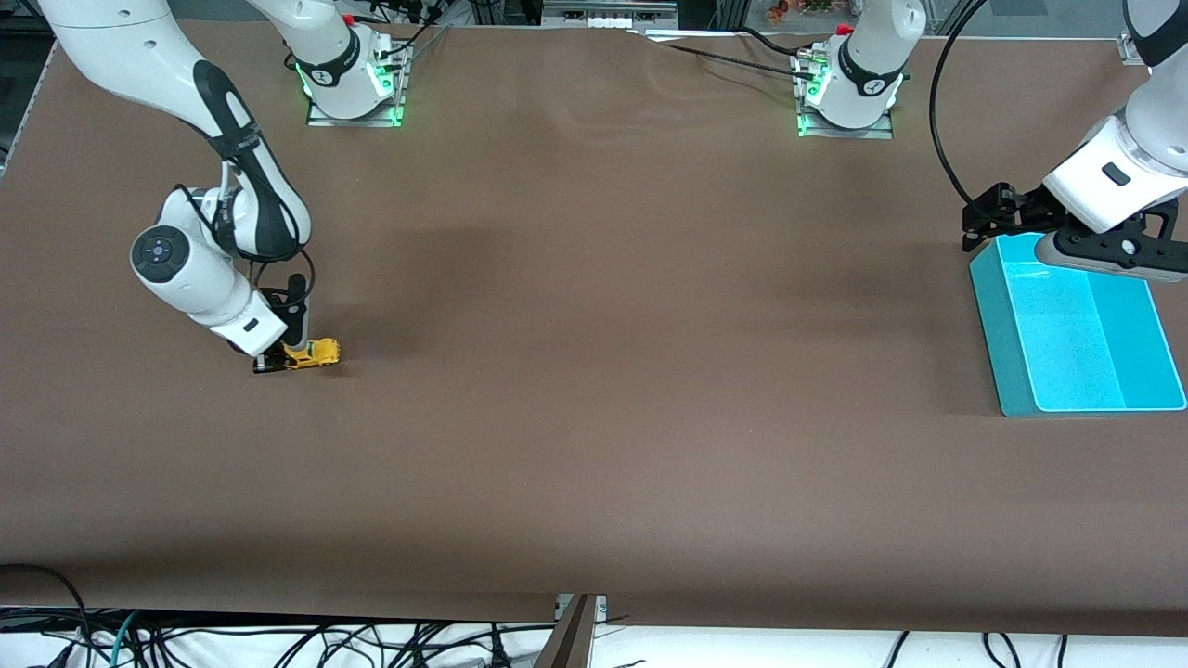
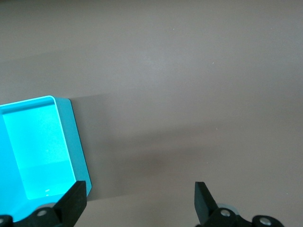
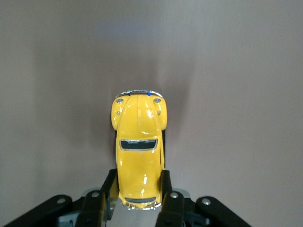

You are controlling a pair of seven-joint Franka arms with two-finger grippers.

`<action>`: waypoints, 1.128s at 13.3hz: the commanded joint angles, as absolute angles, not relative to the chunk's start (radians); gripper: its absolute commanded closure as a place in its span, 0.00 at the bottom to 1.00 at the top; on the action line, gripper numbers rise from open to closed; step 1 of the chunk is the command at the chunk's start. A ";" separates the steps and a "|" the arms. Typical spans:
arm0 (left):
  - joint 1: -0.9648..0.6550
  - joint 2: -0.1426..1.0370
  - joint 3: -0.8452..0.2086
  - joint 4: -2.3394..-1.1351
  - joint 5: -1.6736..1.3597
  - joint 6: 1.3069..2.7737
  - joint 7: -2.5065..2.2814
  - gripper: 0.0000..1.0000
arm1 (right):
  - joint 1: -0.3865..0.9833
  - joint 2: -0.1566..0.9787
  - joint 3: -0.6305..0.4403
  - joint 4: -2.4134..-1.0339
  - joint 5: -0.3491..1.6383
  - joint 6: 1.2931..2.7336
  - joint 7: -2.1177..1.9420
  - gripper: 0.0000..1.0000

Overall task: Wind and store yellow beetle car
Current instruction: 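Drag the car backward along the table with the right gripper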

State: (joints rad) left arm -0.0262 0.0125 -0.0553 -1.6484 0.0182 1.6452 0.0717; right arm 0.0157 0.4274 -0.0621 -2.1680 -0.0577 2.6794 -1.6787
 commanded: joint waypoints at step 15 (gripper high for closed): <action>-0.025 0.025 -0.058 -1.620 0.028 1.626 0.064 0.00 | -0.272 0.529 -0.031 -2.088 -0.057 2.726 -1.891 0.00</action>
State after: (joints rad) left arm -0.0262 0.0129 -0.0553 -1.6484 0.0182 1.6451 0.0717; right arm -0.2525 0.5024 -0.0503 -2.1005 -0.0576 2.7240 -1.8715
